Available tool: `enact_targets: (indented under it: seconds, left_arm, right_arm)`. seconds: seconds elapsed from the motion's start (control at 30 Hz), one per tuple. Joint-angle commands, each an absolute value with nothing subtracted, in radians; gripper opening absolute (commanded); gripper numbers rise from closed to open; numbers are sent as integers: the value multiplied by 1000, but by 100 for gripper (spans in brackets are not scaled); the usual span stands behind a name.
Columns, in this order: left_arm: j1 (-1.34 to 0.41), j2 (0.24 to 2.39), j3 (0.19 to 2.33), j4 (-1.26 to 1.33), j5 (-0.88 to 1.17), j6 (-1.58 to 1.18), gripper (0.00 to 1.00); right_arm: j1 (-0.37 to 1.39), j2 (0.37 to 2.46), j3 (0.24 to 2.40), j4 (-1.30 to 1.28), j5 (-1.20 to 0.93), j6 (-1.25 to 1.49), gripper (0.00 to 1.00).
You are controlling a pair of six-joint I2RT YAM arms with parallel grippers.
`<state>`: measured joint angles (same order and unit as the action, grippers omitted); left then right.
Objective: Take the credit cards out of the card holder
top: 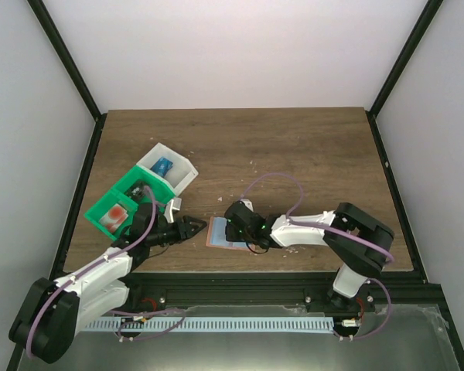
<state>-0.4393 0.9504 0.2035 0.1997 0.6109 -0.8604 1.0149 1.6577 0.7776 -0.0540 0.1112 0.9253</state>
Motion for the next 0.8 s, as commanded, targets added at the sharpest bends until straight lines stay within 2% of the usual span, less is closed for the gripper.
enact_targets:
  seconds: [0.0,0.3,0.77]
  left_arm:
    - [-443,939,192,230,601,-874,54]
    - [-443,955,189,298,640,-921,55]
    - [-446,1100,123,573,750,-1038,71]
  right_arm:
    - [1005,1682,812,-96,110,911,26]
    - [1004,1668,755,-26,75,871,2]
    - [990,1572,591,231,0,908,1]
